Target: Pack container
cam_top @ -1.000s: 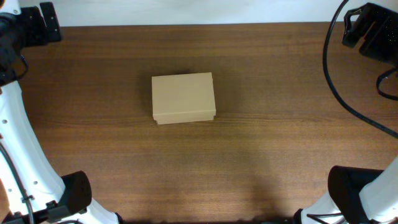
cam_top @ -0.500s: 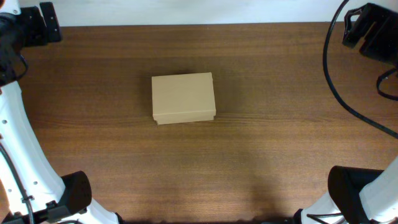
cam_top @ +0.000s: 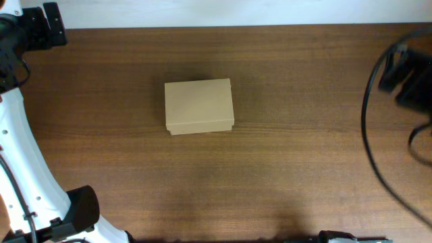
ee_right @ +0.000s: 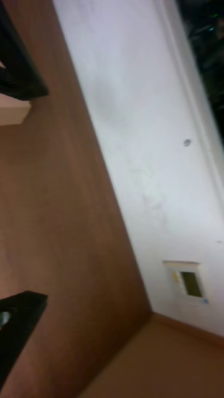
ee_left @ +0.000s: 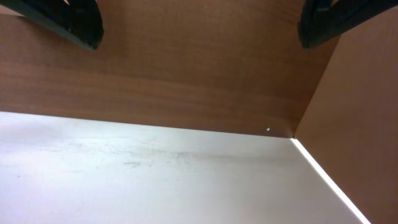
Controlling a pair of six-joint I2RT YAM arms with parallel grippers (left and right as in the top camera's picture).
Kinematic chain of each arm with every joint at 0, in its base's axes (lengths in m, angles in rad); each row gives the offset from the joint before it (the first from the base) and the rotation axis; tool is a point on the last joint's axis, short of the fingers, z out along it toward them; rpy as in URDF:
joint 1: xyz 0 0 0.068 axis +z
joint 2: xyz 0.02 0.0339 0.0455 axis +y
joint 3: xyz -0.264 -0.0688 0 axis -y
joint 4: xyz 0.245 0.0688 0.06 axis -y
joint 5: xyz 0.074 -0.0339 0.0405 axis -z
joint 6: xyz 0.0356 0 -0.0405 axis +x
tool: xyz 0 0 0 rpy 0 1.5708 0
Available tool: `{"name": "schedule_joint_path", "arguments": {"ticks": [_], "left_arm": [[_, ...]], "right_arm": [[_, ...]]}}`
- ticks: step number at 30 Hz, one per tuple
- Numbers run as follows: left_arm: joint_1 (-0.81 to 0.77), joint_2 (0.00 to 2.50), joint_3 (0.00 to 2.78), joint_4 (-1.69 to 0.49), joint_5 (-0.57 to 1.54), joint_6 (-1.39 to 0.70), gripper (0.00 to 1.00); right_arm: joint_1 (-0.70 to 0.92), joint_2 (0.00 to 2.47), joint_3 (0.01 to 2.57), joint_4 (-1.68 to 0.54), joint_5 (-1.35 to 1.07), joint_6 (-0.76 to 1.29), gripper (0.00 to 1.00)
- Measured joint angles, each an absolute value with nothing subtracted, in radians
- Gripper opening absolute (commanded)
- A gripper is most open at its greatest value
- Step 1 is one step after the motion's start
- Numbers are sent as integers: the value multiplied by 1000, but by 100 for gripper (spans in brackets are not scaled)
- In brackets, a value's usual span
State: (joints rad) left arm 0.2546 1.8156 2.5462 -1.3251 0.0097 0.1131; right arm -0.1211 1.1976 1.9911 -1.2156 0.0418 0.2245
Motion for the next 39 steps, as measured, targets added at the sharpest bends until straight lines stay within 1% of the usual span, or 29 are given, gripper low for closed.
{"name": "schedule_joint_path", "arguments": {"ticks": [5,12,18,22,27,35,39], "left_arm": [[255,1816,2546,-1325,9,113,100],[255,1816,2546,-1326,10,113,100],[255,1816,2546,-1326,9,113,100],[255,1816,2546,-1326,10,113,100],[255,1816,2546,-1326,10,113,100],[255,1816,2546,-1326,10,113,100],[255,1816,2546,-1327,10,113,100]], "right_arm": [[-121,908,1493,-960,45,225,99],[-121,550,963,-787,22,225,99],[-96,281,620,-688,-20,224,99],[-60,149,464,-679,-33,224,99],[-47,34,335,-678,-42,224,99],[-46,14,180,-654,-43,225,99],[-46,14,163,-650,-43,225,99]]}}
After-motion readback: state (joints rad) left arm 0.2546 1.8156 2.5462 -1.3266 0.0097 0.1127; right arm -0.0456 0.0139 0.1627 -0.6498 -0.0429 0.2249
